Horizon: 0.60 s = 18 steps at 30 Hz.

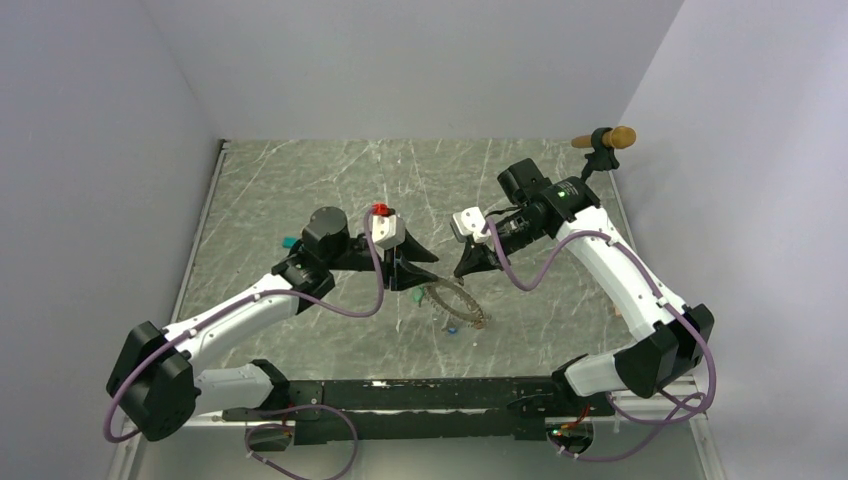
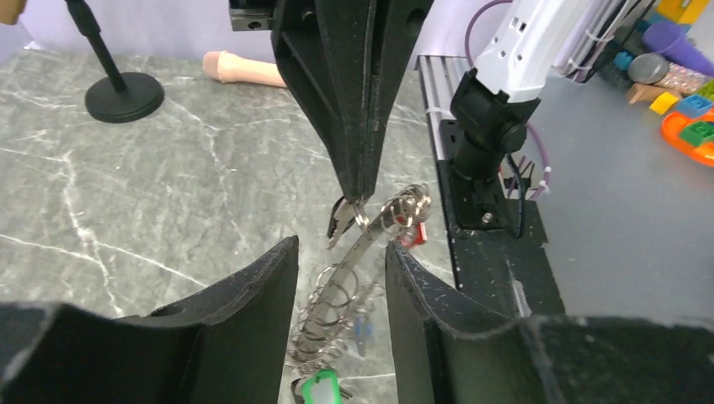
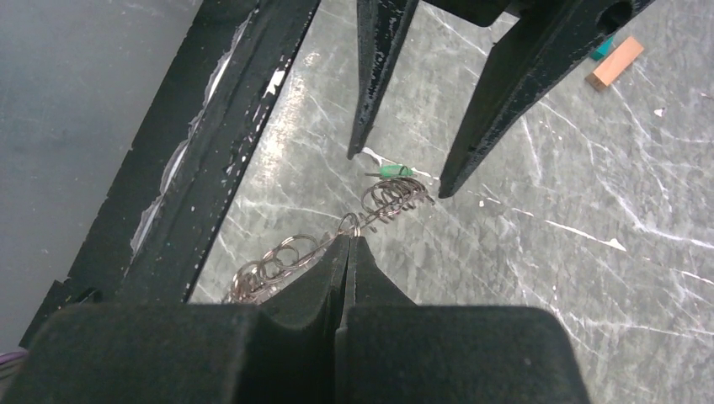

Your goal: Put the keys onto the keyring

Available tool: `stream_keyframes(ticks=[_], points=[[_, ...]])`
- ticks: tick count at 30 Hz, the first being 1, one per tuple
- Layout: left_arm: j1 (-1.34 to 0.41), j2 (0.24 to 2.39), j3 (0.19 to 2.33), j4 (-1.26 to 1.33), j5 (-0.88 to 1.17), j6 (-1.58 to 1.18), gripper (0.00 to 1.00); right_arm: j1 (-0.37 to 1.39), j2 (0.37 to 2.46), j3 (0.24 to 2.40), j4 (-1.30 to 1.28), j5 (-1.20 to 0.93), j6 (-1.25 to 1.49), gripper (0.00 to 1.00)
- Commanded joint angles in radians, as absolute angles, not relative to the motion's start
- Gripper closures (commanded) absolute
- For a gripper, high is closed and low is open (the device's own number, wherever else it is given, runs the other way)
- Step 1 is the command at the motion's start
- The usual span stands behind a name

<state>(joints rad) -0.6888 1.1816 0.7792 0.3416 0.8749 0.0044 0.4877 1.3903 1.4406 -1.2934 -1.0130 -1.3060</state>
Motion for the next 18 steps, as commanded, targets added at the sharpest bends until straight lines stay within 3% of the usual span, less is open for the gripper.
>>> stream_keyframes(ticks=[1,18], points=[[-0.713,1.161,0.762,0.480,0.863,-0.132,0.53,0.488,1.345,1.458,-1.264,-1.076,-1.311,1.00],[-0.815,1.204,0.856,0.234,0.654,-0.035,0.58,0.488,1.344,1.458,-1.279,-1.099,-1.318,1.00]])
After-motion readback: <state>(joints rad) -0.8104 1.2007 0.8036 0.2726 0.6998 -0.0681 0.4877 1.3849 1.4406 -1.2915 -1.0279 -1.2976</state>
